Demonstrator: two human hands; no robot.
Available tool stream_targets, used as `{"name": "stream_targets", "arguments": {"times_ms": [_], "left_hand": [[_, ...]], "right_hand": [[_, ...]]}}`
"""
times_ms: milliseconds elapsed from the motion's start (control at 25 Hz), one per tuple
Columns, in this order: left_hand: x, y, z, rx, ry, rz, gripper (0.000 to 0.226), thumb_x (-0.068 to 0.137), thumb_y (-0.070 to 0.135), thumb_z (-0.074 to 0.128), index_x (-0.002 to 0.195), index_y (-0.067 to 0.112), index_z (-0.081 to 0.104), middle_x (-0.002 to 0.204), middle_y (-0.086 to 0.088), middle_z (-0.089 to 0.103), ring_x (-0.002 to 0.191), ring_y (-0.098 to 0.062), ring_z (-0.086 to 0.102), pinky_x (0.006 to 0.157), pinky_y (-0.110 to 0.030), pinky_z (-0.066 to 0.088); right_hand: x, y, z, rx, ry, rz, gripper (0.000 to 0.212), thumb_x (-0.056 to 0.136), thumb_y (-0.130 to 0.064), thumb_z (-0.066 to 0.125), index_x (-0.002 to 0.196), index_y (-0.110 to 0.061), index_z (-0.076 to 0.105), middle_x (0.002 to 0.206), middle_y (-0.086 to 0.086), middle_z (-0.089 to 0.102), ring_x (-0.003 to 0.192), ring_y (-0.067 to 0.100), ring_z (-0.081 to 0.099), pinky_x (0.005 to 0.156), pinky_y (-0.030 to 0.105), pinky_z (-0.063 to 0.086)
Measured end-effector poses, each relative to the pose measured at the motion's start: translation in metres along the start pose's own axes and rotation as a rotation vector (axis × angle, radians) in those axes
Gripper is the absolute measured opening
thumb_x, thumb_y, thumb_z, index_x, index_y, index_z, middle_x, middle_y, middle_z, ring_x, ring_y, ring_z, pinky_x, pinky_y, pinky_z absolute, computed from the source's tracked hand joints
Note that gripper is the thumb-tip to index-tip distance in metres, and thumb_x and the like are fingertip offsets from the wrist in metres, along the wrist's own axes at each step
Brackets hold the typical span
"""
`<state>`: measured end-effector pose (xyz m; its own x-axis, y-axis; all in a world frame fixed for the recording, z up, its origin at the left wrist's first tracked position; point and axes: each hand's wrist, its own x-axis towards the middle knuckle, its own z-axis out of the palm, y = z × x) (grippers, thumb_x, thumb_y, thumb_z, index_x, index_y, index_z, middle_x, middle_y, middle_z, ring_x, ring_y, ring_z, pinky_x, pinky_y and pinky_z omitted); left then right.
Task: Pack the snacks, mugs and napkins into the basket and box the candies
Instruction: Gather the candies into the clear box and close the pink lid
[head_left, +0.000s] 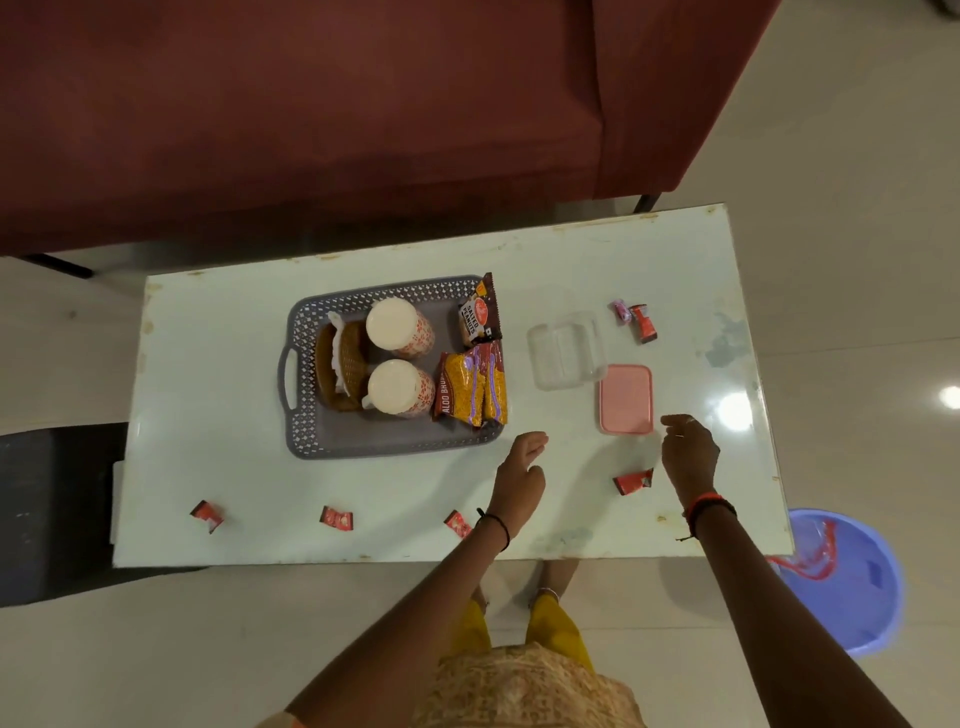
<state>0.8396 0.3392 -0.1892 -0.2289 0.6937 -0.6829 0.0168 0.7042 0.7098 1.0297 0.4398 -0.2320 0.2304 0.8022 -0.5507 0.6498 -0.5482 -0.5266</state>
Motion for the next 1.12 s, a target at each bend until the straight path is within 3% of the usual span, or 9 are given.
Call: {"name": "stream_targets", "arguments": {"times_ms": [120,240,400,480,680,880,1040,1120], "left_hand": [[-0.020,-0.022,-0.008,0.082,0.026,0.068,0.056,0.075,-0.018,0.027,0.119,0.009,0.050,0.129,-0.006,0.056,0.121,-0.009,0.049,0.098,-0.010,0.039],[-0.040,-0.042,-0.016,0.167,0.122,0.094,0.046,0.082,-0.014,0.032,0.116,0.009,0.053,0.124,-0.006,0.059,0.118,-0.014,0.054,0.100,-0.021,0.042],[-0.047,-0.071,-0.033,0.307,0.358,0.103,0.025,0.089,0.001,0.045,0.109,0.011,0.055,0.107,-0.004,0.053,0.093,-0.019,0.058,0.087,-0.038,0.053],[-0.044,-0.080,-0.041,0.331,0.461,-0.029,0.020,0.087,0.008,0.053,0.106,0.006,0.054,0.106,-0.010,0.050,0.091,-0.029,0.058,0.083,-0.044,0.053],[-0.032,-0.105,-0.055,0.305,0.533,-0.411,0.042,0.079,0.016,0.067,0.111,-0.001,0.045,0.120,-0.023,0.045,0.104,-0.043,0.054,0.086,-0.047,0.046],[-0.019,-0.118,-0.058,0.281,0.474,-0.391,0.035,0.081,0.010,0.064,0.109,-0.004,0.048,0.117,-0.026,0.053,0.106,-0.040,0.053,0.082,-0.038,0.043],[-0.017,-0.122,-0.061,0.269,0.419,-0.339,0.027,0.081,0.012,0.065,0.101,-0.004,0.056,0.107,-0.025,0.064,0.101,-0.038,0.059,0.085,-0.044,0.052],[-0.018,-0.124,-0.064,0.243,0.389,-0.335,0.026,0.079,0.016,0.068,0.097,0.000,0.058,0.101,-0.024,0.067,0.095,-0.037,0.063,0.081,-0.047,0.055]], "right_hand": [[-0.027,0.023,-0.002,-0.142,-0.084,-0.157,0.040,0.076,0.018,0.039,0.100,-0.002,0.065,0.108,0.021,0.059,0.097,0.036,0.059,0.075,0.029,0.044],[-0.045,0.049,0.003,-0.399,-0.238,-0.393,0.041,0.079,0.010,0.054,0.114,-0.011,0.059,0.113,0.015,0.048,0.100,0.032,0.056,0.073,0.038,0.055],[-0.048,0.062,0.008,-0.550,-0.254,-0.443,0.035,0.079,0.002,0.065,0.113,-0.004,0.058,0.116,0.017,0.048,0.101,0.034,0.055,0.072,0.043,0.057],[-0.046,0.056,0.011,-0.559,-0.262,-0.446,0.029,0.083,0.001,0.059,0.111,-0.003,0.058,0.108,0.018,0.050,0.094,0.036,0.056,0.071,0.041,0.055],[-0.038,0.055,0.016,-0.620,-0.316,-0.498,0.036,0.081,0.009,0.049,0.115,0.000,0.054,0.103,0.020,0.052,0.089,0.039,0.057,0.070,0.040,0.050],[-0.037,0.040,0.009,-0.441,-0.271,-0.412,0.013,0.082,-0.004,0.055,0.094,0.000,0.056,0.085,0.014,0.055,0.073,0.029,0.052,0.061,0.030,0.040],[-0.041,0.016,-0.009,-0.200,-0.144,-0.359,0.013,0.086,-0.015,0.059,0.082,-0.003,0.062,0.077,0.014,0.067,0.069,0.025,0.062,0.067,0.032,0.050],[-0.039,-0.002,-0.018,-0.067,-0.103,-0.319,0.016,0.088,-0.021,0.059,0.087,-0.006,0.065,0.074,0.009,0.068,0.062,0.013,0.063,0.064,0.015,0.048]]}}
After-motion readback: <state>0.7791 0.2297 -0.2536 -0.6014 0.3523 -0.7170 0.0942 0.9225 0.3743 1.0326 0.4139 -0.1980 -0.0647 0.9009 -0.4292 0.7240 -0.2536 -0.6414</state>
